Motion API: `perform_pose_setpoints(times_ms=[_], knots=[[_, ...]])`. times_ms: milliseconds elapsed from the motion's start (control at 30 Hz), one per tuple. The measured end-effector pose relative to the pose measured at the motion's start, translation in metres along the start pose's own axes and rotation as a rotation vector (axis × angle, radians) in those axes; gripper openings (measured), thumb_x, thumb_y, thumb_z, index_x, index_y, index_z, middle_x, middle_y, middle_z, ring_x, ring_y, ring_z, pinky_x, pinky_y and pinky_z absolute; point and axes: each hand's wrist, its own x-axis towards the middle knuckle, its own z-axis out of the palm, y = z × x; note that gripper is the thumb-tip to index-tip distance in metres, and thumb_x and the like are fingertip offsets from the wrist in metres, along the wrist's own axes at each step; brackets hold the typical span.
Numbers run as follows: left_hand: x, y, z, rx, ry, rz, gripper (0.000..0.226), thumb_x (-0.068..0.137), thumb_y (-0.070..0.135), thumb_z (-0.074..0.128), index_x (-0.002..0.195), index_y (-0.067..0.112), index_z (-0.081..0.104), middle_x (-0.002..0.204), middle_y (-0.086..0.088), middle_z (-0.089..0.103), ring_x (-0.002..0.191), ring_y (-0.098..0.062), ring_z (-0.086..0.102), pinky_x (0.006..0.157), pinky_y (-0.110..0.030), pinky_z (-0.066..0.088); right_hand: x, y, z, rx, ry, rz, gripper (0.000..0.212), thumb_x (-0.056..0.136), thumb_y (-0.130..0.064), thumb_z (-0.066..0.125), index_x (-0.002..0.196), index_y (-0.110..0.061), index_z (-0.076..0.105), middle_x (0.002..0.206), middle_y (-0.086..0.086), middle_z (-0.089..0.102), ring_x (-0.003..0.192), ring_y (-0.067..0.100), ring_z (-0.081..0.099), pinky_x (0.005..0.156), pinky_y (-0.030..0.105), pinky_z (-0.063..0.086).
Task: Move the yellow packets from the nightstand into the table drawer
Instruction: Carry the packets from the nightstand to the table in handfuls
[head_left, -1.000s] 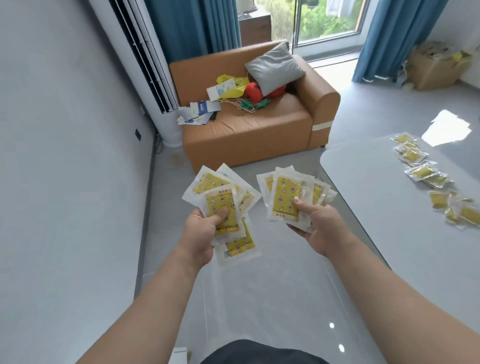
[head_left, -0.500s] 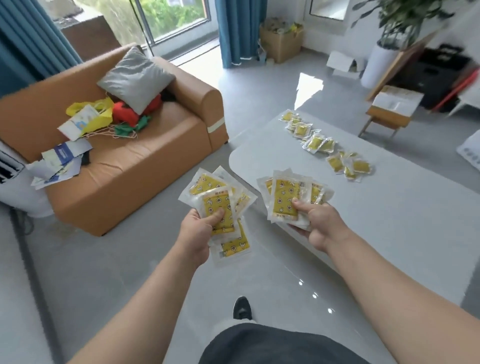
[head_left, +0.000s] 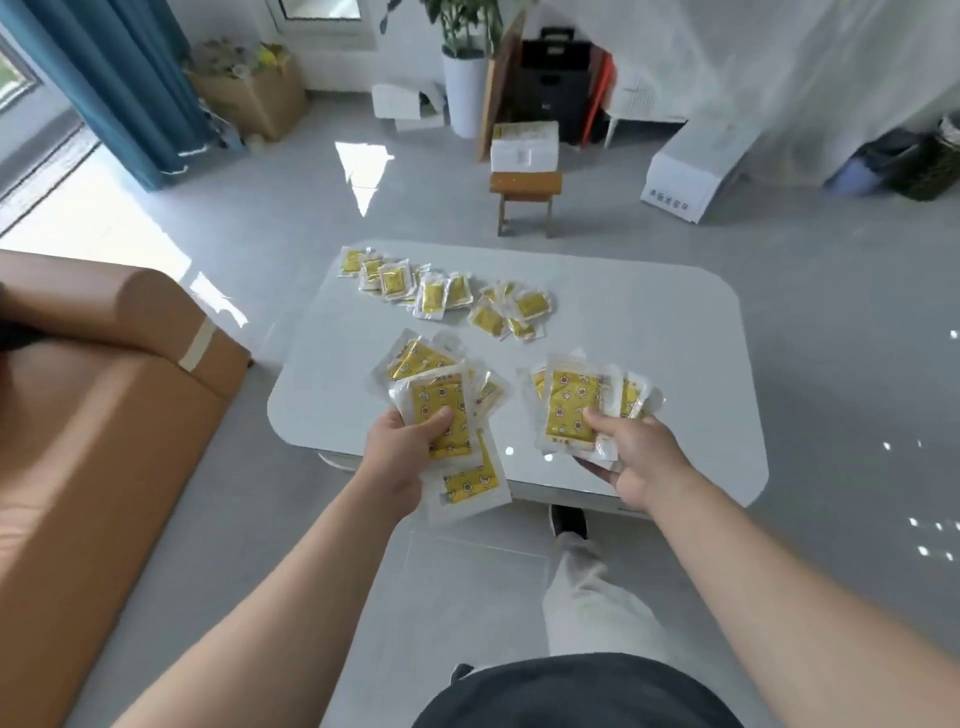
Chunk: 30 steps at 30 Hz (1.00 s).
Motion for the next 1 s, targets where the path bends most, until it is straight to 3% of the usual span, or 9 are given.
perform_pose_setpoints(times_ms=[233,400,633,733,867,900,1000], knots=[[0.127,0.03,0.094,0.068,0.055,-0.047,0.026,0.091,0.006,0.071,0.117,0.007,0.066,0.103,-0.013,0.076,0.085,-0.029,0.076,0.062,-0.044,0.062,0.141,-0.05,-0.007,0.018,0.089,0.075,0.024,0.089,-0.006,0.074,0.103,-0.021,0.062,0.097,0.002,0.077,0.089,0.024,0.075,0.082,0.044,0.06],[0.236,0.029,0.158,0.093,0.142,-0.147,0.021,0.09,0.005,0.072,0.11,0.01,0.067,0.102,-0.013,0.076,0.086,-0.03,0.076,0.067,-0.047,0.062,0.279,-0.085,-0.008,-0.084,0.157,0.157,0.032,0.083,-0.01,0.08,0.109,-0.02,0.064,0.106,0.002,0.076,0.099,0.027,0.073,0.093,0.053,0.057],[0.386,0.001,0.217,0.166,0.219,-0.241,0.018,0.089,0.006,0.074,0.1,0.017,0.066,0.099,-0.009,0.076,0.085,-0.029,0.075,0.069,-0.049,0.062,0.457,-0.095,-0.006,-0.195,0.223,0.208,0.028,0.086,-0.006,0.077,0.094,-0.022,0.056,0.098,0.001,0.07,0.094,0.025,0.072,0.088,0.052,0.059],[0.445,-0.014,0.23,0.213,0.237,-0.248,0.019,0.089,0.006,0.074,0.1,0.018,0.065,0.096,-0.007,0.075,0.08,-0.025,0.074,0.062,-0.042,0.061,0.526,-0.092,0.002,-0.292,0.235,0.177,0.029,0.084,-0.007,0.078,0.09,-0.023,0.055,0.095,-0.002,0.067,0.096,0.025,0.07,0.088,0.049,0.059],[0.505,-0.035,0.245,0.256,0.26,-0.246,0.018,0.088,0.008,0.075,0.096,0.02,0.065,0.095,-0.004,0.075,0.081,-0.023,0.074,0.061,-0.04,0.061,0.598,-0.095,0.016,-0.448,0.21,0.105,0.034,0.086,-0.013,0.077,0.112,-0.015,0.056,0.111,0.002,0.064,0.098,0.021,0.064,0.064,0.02,0.052],[0.516,-0.04,0.248,0.256,0.257,-0.245,0.017,0.088,0.008,0.075,0.097,0.02,0.065,0.096,-0.004,0.075,0.082,-0.024,0.074,0.061,-0.039,0.061,0.613,-0.097,0.022,-0.478,0.189,0.087,0.042,0.086,-0.016,0.078,0.12,-0.012,0.054,0.117,0.003,0.062,0.102,0.021,0.062,0.065,0.019,0.051],[0.543,-0.054,0.258,0.244,0.261,-0.248,0.017,0.089,0.009,0.075,0.101,0.017,0.067,0.095,-0.003,0.076,0.082,-0.022,0.075,0.057,-0.037,0.06,0.651,-0.103,0.034,-0.568,0.132,0.047,0.062,0.084,-0.023,0.08,0.136,-0.009,0.048,0.133,0.006,0.057,0.121,0.024,0.057,0.093,0.03,0.048]])
